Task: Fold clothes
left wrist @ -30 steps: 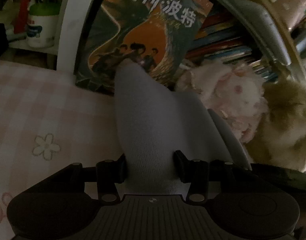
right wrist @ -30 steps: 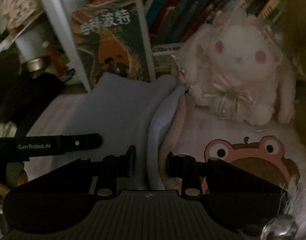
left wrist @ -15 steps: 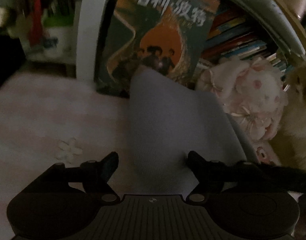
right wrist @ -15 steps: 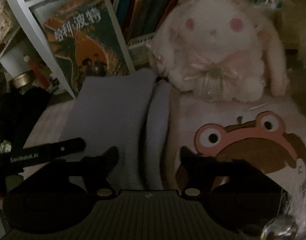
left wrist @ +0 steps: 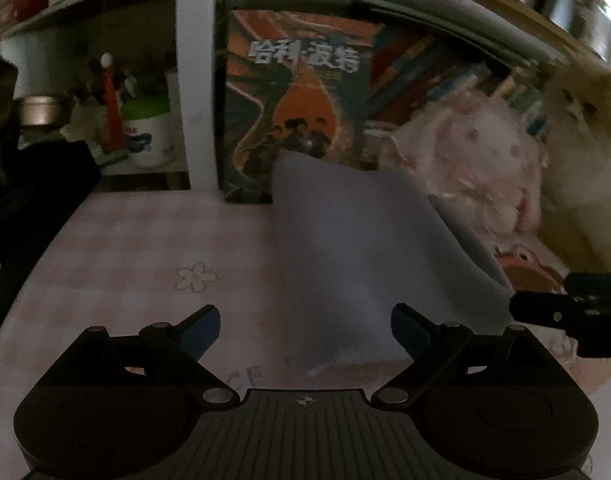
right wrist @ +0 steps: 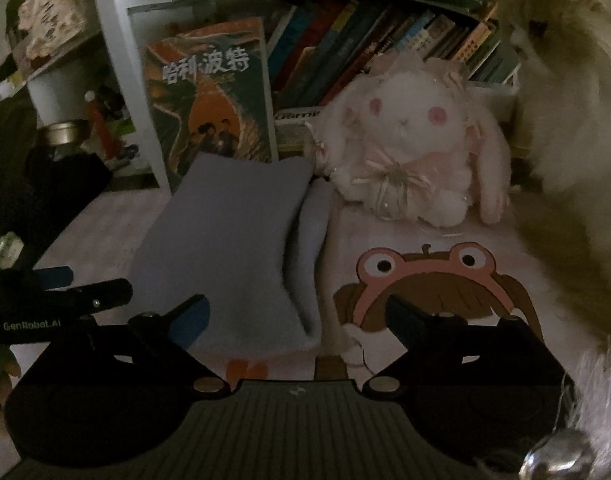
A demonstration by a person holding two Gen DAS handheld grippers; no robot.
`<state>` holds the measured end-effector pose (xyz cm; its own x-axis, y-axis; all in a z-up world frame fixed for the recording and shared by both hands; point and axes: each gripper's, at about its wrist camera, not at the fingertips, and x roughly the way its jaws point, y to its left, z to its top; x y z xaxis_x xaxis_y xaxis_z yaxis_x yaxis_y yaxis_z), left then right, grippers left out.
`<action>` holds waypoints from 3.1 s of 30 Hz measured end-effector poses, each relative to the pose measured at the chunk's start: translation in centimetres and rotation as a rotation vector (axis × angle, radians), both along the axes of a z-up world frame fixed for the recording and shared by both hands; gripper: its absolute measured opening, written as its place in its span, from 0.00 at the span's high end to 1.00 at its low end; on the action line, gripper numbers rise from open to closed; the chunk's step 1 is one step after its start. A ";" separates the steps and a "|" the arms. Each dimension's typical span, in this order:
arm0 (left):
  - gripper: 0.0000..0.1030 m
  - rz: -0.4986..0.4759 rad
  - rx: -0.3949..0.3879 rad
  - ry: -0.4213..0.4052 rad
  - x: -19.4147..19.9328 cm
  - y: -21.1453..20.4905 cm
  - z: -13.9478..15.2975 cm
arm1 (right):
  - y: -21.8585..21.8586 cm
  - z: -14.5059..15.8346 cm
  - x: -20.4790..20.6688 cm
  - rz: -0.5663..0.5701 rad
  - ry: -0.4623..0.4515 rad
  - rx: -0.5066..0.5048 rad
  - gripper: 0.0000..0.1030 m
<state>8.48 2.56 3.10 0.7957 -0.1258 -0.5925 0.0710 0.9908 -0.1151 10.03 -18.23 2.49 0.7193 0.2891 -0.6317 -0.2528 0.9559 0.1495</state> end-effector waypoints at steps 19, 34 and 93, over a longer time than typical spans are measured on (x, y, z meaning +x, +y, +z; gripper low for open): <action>0.00 0.040 -0.002 0.006 -5.7 0.0 -0.9 | 0.7 -0.9 -6.7 -0.059 -0.004 -0.034 0.00; 0.00 0.058 0.029 0.005 -7.1 -0.4 -1.3 | 0.4 -1.1 -7.9 -0.093 -0.001 -0.040 0.00; 0.00 0.073 0.084 0.070 -6.6 -0.4 -2.6 | 1.3 -1.9 -7.5 -0.084 0.063 -0.071 0.00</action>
<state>1.84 2.15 0.51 0.7570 -0.0165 -0.6532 -0.0072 0.9994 -0.0336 2.52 -16.95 0.55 0.6974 0.1821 -0.6931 -0.1634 0.9821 0.0936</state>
